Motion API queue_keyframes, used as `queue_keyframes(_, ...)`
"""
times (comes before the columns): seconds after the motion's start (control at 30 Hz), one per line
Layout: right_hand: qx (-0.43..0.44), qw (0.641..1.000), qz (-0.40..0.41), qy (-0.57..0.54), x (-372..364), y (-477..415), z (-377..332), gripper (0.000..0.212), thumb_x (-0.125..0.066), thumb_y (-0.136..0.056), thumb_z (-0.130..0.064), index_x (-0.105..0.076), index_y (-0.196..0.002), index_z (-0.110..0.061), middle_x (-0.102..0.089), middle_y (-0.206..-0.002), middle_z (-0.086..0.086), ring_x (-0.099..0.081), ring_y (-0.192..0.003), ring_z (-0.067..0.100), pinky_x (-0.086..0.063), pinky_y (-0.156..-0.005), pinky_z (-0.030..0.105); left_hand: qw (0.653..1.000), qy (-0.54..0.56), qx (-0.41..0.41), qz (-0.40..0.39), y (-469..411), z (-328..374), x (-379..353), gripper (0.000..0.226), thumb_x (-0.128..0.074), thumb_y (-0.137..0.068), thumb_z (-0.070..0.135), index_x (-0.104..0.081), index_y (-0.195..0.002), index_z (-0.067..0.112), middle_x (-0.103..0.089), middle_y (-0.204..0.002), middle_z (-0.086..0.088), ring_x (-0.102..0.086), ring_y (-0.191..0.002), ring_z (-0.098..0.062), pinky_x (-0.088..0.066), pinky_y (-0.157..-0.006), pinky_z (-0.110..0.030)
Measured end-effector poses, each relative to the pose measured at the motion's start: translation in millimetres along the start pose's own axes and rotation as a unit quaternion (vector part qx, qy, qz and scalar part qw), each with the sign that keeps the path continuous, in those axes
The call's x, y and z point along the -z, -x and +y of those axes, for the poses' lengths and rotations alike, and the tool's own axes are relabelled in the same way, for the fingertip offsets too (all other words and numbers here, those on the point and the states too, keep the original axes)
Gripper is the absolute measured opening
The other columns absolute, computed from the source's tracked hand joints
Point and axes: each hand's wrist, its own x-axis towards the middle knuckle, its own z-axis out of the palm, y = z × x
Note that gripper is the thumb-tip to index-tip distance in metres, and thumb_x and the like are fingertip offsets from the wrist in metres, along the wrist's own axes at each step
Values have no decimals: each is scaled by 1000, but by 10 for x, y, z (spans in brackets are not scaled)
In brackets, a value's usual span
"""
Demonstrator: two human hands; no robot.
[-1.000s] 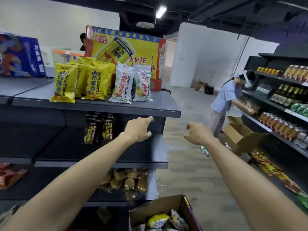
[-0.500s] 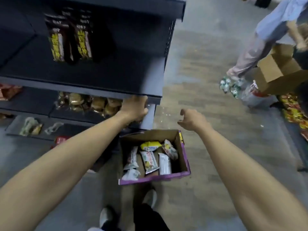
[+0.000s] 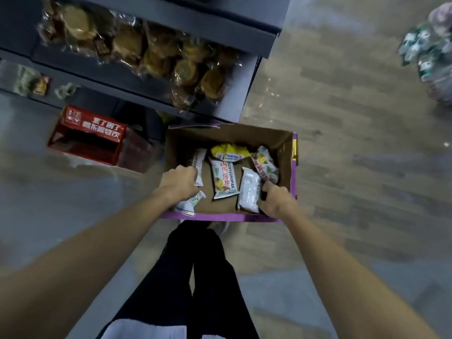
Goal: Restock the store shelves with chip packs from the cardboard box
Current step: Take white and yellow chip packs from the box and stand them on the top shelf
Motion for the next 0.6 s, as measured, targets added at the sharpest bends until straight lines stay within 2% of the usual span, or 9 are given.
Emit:
queue_keyframes(0.1,-6,1000,-12,-4,-217,-251,32,48,-58,-88,-32,-44,-131,-17,-57,-124,14,-55,-110,37,-44,-81,39,999,29,18,-42,-212,-87,-279,43,-66,-82,36,-58,-120,18,-60,-120,-16,-58,-109,-39,-48,-86,-40)
queue_keyframes(0.17,1,1000,-16,-10,-321,-432,1,55,-59,-90,-31,-38,-139,-18,-53,-128,14,-54,-112,37,-45,-85,41,997,55,21,-49,-377,-154,-418,45,-66,-79,36,-56,-120,18,-61,-119,-16,-57,-109,-39,-48,-86,-40)
queue_keyframes(0.33,37,999,3,-33,-613,-937,-261,65,-61,-91,-31,-29,-146,-22,-46,-136,14,-50,-120,37,-44,-92,41,993,108,48,-13,-838,-248,-636,55,-66,-80,24,-46,-131,15,-60,-119,-21,-57,-110,-43,-46,-85,-40)
queue_keyframes(0.5,33,995,40,-88,-1022,-1368,-629,63,-64,-89,-30,-31,-143,-26,-33,-142,13,-43,-127,35,-45,-95,42,993,108,52,-3,-1128,-257,-905,72,-66,-80,29,-34,-143,18,-54,-124,-21,-54,-111,-42,-45,-87,-38)
queue_keyframes(0.6,11,993,76,-94,-1203,-1530,-771,71,-63,-91,-33,-22,-149,-31,-26,-147,11,-32,-135,33,-42,-100,45,994,90,48,29,-1267,-241,-1002,80,-64,-85,34,-21,-151,21,-50,-129,-20,-50,-117,-40,-43,-91,-40)
